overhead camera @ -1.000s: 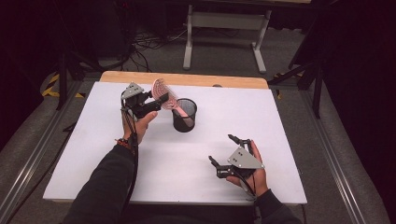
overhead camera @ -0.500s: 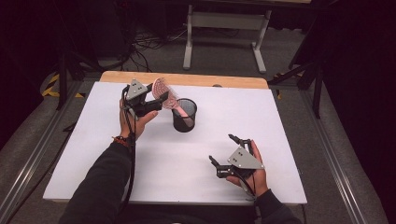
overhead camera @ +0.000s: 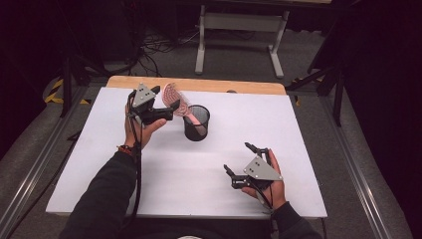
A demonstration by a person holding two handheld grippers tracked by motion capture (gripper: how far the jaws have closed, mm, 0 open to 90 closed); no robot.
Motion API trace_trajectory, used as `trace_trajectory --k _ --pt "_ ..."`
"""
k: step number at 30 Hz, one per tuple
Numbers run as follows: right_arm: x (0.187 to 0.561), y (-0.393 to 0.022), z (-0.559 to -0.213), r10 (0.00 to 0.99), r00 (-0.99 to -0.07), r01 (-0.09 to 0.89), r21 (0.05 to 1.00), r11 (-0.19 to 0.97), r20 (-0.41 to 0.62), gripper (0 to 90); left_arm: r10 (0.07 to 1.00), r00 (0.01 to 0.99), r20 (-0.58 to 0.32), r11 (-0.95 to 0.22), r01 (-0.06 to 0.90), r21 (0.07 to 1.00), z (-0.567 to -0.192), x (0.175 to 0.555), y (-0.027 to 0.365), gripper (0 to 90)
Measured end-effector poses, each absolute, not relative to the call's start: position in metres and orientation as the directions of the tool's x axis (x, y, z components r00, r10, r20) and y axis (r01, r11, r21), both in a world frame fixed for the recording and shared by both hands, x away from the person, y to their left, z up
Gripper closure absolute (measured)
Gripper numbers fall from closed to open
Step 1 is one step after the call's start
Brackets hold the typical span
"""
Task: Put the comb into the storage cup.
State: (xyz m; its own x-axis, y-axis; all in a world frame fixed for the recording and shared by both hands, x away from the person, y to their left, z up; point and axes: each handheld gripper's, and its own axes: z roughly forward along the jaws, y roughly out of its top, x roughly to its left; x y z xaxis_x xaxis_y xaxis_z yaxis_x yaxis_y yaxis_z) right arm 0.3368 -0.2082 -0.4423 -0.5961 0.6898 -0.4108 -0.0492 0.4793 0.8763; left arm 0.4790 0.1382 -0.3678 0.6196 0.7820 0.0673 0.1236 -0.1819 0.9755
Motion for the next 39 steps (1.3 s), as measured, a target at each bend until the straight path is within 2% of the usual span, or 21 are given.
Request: trace_trajectory --k 5,9,18,39 --pt "0.337 -0.208 -0.442 0.685 -0.599 -0.054 0.874 0.484 -0.416 7.2 0.778 0.621 0.097 -0.196 0.092 0.976 -0.361 0.477 0.141 7.6" --pt "0.337 -0.209 -0.442 0.686 -0.598 -0.055 0.875 0.481 -0.414 7.2 0.774 0.627 0.094 -0.186 0.083 0.979 -0.357 0.475 0.142 7.4" --pt "0.337 -0.209 -0.442 0.69 -0.599 -0.046 0.878 0.476 -0.406 7.1 0.766 0.624 0.156 -0.237 0.048 0.97 -0.347 0.464 0.144 7.1" --pt "0.337 -0.207 -0.443 0.69 -0.603 -0.039 0.879 0.475 -0.4 6.9 0.725 0.661 0.191 -0.266 0.013 0.964 -0.335 0.446 0.155 6.2"
